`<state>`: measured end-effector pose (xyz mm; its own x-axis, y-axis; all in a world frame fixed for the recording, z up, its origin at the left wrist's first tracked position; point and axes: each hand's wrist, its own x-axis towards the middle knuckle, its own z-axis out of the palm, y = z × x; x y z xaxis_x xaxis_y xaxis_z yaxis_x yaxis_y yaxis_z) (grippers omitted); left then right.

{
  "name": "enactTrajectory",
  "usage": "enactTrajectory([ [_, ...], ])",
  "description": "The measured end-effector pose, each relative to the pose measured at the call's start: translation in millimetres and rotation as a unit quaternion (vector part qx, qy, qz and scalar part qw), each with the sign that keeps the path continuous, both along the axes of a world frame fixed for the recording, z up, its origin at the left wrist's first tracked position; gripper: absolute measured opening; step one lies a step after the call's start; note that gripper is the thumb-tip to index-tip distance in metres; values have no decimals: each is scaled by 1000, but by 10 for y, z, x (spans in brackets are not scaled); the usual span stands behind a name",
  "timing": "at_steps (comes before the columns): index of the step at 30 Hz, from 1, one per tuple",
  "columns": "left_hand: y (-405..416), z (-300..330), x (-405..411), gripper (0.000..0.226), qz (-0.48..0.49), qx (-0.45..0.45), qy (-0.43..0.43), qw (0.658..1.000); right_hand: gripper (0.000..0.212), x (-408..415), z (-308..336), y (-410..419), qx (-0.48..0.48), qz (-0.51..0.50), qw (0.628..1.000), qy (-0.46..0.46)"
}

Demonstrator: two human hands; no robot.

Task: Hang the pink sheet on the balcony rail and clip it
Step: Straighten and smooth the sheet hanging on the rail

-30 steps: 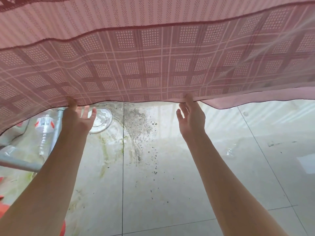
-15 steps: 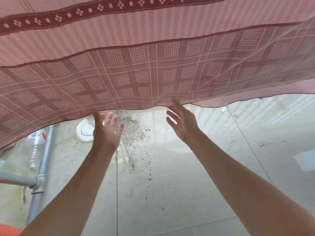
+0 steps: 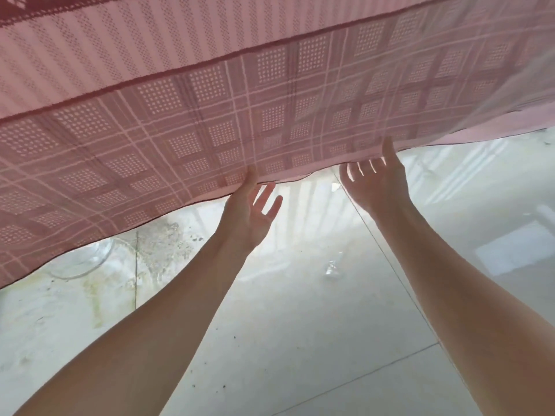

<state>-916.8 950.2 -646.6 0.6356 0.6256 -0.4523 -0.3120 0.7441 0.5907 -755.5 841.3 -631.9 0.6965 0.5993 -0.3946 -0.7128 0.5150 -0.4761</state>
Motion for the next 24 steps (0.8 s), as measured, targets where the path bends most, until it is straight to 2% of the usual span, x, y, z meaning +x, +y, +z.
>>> enactTrajectory([
  [4,-137,-80,270,24,6,-6,10,1000,13,301,-64,-148,-17,-59,998,-7],
  [8,-165,-159,412,44,35,-1,54,998,11,443,-152,-265,-59,-55,996,-43],
  [11,-132,-219,431,35,66,2,76,995,7,428,-222,-252,-58,-59,996,-40],
  [20,-5,-286,413,9,121,16,45,992,4,297,-391,-127,-50,-64,997,-11],
  [24,-29,-289,414,13,130,17,53,990,28,261,-441,-152,-75,-63,995,-22],
])
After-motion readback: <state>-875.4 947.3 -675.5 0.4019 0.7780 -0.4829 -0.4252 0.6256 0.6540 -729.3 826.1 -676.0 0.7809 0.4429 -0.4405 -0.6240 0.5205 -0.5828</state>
